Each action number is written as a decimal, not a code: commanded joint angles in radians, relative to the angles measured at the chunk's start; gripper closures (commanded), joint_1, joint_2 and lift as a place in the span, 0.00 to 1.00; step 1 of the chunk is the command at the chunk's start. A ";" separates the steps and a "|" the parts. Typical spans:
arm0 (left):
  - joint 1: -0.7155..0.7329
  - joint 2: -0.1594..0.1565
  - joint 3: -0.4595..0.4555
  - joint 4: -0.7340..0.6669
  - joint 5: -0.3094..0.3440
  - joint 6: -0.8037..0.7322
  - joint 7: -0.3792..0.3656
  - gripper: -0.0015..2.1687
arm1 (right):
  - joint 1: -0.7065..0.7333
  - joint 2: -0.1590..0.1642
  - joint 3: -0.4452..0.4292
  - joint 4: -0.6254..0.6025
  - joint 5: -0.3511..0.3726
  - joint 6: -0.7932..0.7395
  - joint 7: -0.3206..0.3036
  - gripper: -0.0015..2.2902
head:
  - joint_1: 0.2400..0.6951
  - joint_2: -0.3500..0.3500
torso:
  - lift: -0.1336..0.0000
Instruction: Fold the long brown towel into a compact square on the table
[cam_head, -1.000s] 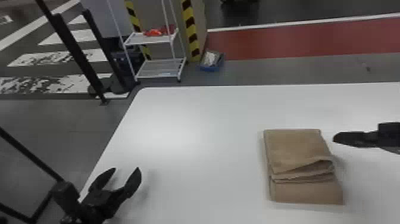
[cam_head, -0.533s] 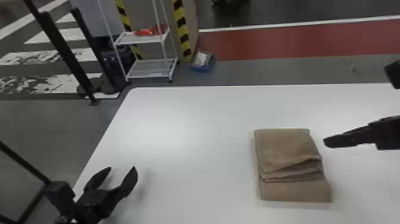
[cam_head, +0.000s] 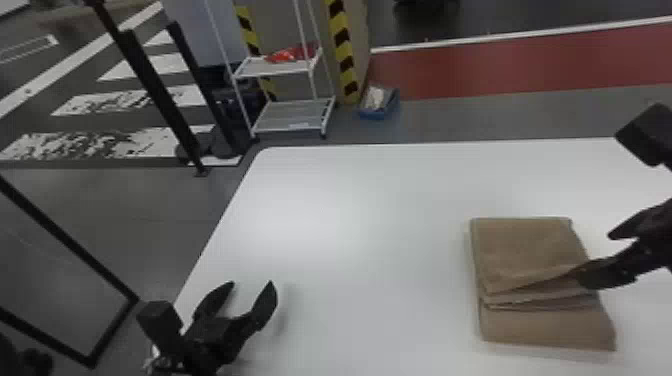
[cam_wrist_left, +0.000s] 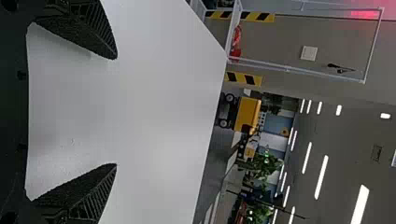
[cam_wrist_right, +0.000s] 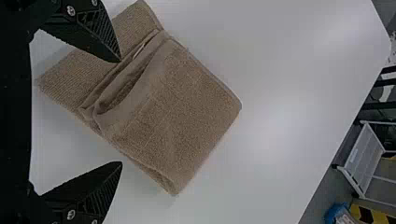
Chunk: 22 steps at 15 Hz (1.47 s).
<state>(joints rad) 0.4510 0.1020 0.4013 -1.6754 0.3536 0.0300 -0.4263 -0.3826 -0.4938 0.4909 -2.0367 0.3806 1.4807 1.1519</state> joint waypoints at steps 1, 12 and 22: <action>0.003 -0.008 -0.018 -0.007 -0.005 -0.006 0.006 0.03 | -0.082 -0.086 0.109 0.010 0.000 -0.015 0.006 0.05 | 1.00 0.93 | 0.08; 0.002 -0.074 -0.059 -0.017 -0.022 -0.144 0.087 0.03 | -0.321 -0.223 0.445 0.010 -0.029 -0.168 0.045 0.06 | 1.00 0.82 | 0.08; 0.040 -0.105 -0.053 -0.024 -0.024 -0.319 0.095 0.03 | -0.361 -0.118 0.653 0.118 0.110 -0.368 0.097 0.06 | 1.00 0.97 | 0.08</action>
<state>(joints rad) 0.4877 0.0000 0.3509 -1.6996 0.3302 -0.2711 -0.3324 -0.7416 -0.6124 1.1225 -1.9285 0.4746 1.1423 1.2437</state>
